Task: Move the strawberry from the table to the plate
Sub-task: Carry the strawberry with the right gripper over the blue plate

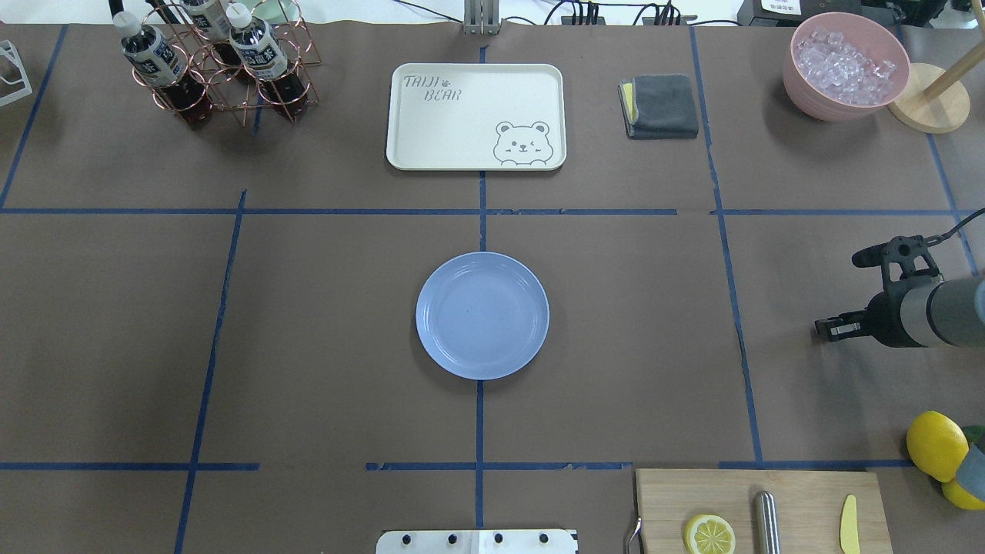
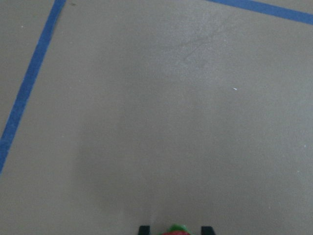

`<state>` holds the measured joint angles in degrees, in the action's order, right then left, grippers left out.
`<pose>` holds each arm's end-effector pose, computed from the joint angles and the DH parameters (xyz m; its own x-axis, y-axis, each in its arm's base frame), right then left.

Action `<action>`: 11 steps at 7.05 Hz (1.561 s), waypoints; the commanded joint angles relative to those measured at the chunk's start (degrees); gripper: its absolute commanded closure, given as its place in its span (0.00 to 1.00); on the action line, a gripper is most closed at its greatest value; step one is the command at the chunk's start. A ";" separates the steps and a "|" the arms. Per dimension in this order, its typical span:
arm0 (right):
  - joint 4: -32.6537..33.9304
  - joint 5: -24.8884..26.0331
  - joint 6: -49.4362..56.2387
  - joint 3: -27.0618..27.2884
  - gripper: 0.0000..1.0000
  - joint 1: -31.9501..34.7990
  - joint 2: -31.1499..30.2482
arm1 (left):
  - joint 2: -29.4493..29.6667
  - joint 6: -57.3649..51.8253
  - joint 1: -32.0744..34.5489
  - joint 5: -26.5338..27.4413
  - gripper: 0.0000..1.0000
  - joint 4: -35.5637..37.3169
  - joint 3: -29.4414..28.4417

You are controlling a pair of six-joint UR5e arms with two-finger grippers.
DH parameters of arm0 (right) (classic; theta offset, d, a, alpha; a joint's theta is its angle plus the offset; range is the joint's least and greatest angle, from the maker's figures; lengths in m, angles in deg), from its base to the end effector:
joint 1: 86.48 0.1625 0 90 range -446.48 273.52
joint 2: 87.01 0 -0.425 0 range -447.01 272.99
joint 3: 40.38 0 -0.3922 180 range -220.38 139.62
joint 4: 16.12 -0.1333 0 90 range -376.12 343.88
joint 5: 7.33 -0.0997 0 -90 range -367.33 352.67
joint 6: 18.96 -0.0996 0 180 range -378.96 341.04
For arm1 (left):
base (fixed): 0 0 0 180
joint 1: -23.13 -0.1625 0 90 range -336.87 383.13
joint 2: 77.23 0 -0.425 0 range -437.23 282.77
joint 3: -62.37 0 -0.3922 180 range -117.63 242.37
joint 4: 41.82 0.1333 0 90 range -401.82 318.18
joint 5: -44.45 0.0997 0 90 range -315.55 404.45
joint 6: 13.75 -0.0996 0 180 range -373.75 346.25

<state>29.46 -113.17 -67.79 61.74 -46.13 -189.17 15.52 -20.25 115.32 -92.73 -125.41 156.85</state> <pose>-0.2673 -0.3664 0.5770 0.7243 -0.2157 0.6549 -0.0008 0.9496 0.3136 -0.0797 -0.5075 0.6039 0.6796 0.0977 -0.7271 -0.0390 0.9945 0.0972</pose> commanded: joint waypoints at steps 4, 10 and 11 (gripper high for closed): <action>11.45 -0.07 -9.95 2.54 1.00 -2.02 17.44 | -0.03 0.09 0.00 0.07 0.00 0.00 0.88; 43.88 10.72 -27.01 -7.67 1.00 -16.24 54.74 | -0.29 0.09 0.00 0.15 0.00 0.35 1.05; 43.80 13.01 -27.98 -12.69 1.00 -17.74 57.83 | -0.29 0.09 0.00 0.07 0.00 0.35 1.05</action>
<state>72.86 -103.15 -93.82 55.28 -61.54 -136.03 15.24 -20.16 115.32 -92.58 -125.05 157.89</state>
